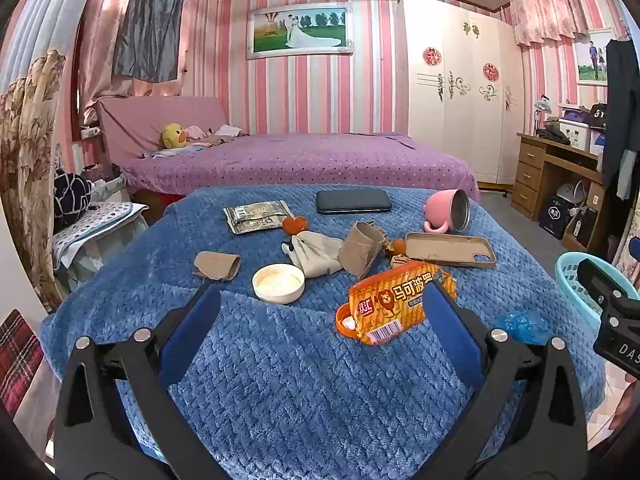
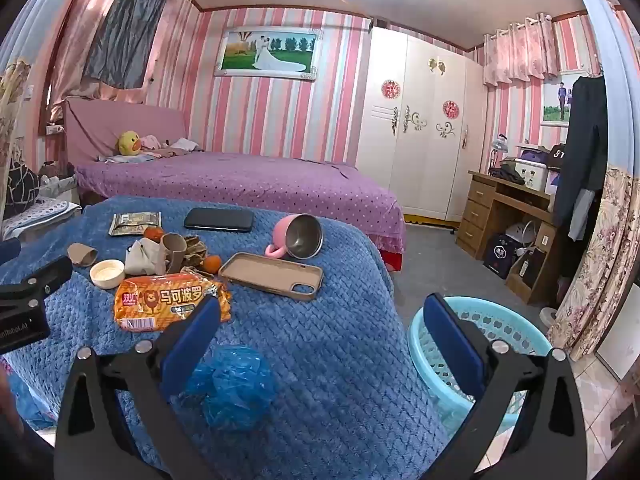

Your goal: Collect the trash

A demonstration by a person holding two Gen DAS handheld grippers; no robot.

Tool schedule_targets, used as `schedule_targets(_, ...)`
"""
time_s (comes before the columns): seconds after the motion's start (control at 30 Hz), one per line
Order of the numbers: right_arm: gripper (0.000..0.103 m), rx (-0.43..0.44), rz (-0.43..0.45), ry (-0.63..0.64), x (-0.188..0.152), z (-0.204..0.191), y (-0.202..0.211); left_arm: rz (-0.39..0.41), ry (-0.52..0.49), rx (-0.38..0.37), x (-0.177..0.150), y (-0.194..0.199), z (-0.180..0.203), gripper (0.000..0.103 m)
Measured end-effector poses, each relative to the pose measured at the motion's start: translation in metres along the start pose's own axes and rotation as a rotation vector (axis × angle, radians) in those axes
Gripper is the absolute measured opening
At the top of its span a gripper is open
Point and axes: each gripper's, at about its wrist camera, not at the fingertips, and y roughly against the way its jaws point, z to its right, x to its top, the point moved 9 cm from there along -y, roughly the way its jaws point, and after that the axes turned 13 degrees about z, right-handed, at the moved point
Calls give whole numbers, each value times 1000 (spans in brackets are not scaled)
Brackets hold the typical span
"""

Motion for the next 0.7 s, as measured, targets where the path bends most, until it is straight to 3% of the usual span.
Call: schedule_targets(0.7, 99, -2, 5, -8, 1, 1, 0, 3, -18, 4, 1, 0, -1, 98)
